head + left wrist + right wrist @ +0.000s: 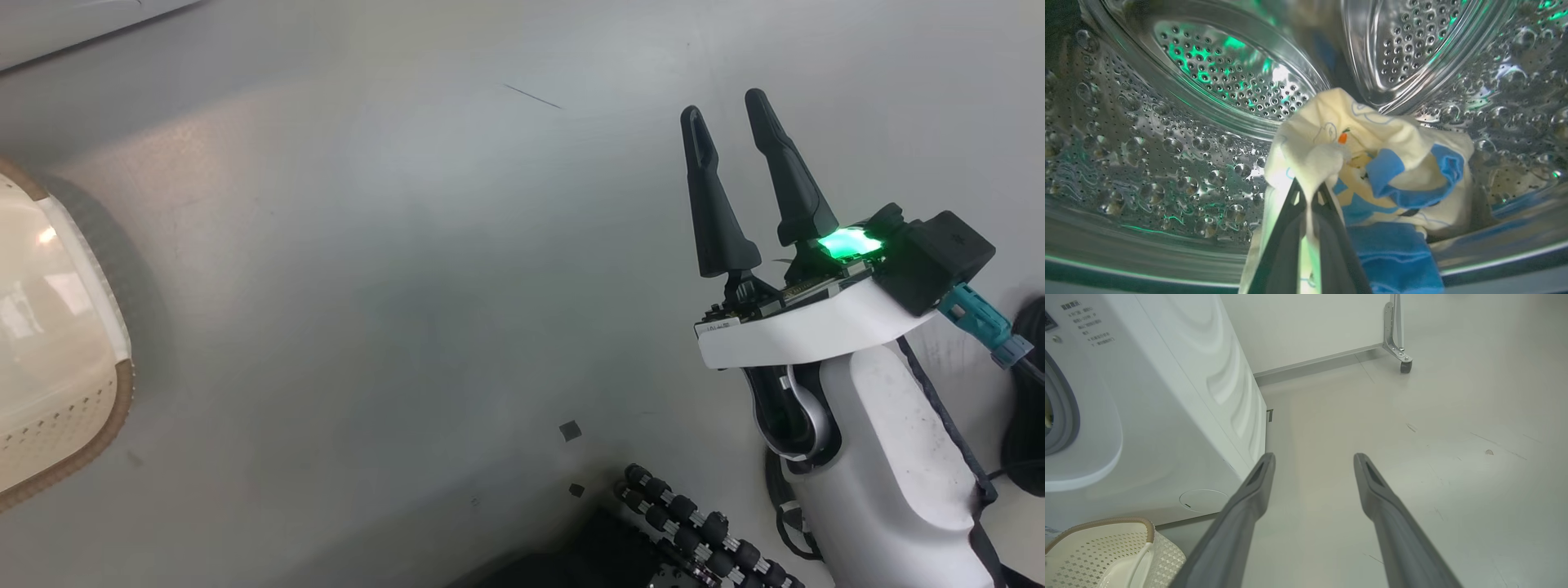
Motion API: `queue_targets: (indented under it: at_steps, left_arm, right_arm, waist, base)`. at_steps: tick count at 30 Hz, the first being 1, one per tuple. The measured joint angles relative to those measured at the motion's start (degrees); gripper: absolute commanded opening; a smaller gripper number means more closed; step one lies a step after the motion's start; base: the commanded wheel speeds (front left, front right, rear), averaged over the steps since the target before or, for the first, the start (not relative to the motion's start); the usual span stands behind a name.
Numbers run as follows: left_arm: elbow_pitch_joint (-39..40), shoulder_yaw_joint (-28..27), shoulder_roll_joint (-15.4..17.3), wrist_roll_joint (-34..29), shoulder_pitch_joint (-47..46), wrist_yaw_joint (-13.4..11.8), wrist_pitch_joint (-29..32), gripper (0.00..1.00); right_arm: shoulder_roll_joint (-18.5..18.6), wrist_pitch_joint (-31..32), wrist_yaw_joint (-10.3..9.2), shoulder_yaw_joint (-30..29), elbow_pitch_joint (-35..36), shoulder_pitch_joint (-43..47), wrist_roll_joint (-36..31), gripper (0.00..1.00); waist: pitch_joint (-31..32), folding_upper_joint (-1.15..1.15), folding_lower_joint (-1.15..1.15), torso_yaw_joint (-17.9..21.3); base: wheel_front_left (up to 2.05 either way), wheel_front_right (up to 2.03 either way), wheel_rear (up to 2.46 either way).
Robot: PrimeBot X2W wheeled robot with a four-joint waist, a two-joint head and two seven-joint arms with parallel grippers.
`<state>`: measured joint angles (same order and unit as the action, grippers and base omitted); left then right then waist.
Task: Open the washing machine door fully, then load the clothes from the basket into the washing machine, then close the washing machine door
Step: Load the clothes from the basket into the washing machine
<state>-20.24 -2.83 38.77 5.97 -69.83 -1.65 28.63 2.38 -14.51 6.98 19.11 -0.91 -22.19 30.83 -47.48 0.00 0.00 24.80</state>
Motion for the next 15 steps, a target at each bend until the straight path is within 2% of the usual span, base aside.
queue_targets:
  at_steps: [10, 15]
  left_arm:
    - [0.69, 0.30, 0.92, -0.59, -8.55, 0.01, -5.26, 0.00]
    - [3.03, 1.33, 0.90, -2.22, -12.78, -0.18, -11.05, 0.00]
  right_arm:
    - [-0.05, 0.00, 0.00, 1.67, 0.55, -1.02, 1.93, 1.00]
    - [-0.08, 0.00, 0.00, 2.50, 0.71, -1.83, 2.50, 1.00]
  waist:
    - [-3.28, 0.00, 0.00, 2.24]
    - [-4.73, 0.00, 0.00, 3.38]
  base:
    - [0.00, 0.00, 0.00]
    - [0.00, 0.00, 0.00]
